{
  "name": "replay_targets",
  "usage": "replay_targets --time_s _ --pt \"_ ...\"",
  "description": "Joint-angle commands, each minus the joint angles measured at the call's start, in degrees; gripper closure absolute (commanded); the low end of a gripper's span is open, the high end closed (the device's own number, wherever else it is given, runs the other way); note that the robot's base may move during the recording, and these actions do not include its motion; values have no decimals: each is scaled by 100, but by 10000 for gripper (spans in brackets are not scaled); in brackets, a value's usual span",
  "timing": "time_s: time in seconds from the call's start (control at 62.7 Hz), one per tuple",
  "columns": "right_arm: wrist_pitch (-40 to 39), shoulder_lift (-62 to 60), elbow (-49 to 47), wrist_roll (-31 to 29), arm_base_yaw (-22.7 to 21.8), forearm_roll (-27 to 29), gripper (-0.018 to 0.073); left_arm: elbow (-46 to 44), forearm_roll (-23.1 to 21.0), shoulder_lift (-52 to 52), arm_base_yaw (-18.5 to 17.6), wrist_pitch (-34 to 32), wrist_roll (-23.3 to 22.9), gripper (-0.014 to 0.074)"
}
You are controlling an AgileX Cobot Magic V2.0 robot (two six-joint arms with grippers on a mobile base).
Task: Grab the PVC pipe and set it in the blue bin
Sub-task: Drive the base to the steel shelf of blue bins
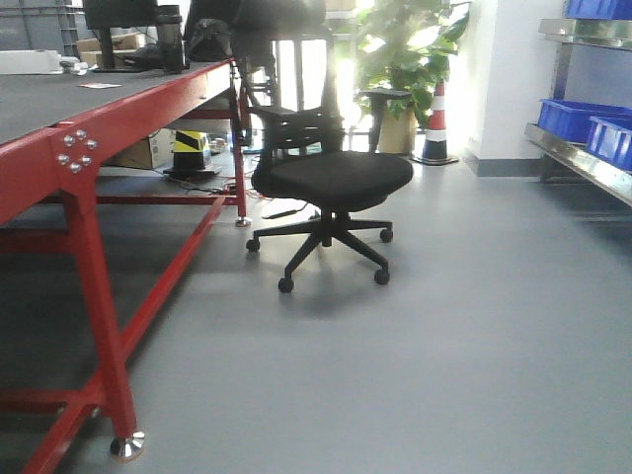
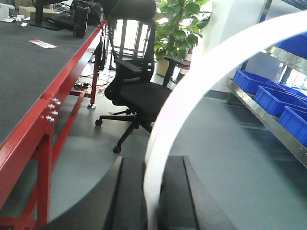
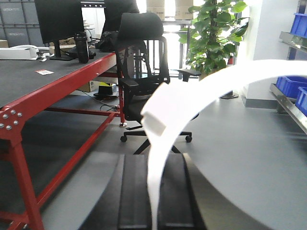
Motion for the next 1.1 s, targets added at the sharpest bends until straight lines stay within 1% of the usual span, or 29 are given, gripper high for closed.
replay_targets --time_s 0.0,1.085 --pt "-128 -6 3 -29 -8 -55 721 -3 -4 -32 5 -174 -4 707" --pt "-128 -6 3 -29 -8 -55 721 -3 -4 -32 5 -201 -4 707"
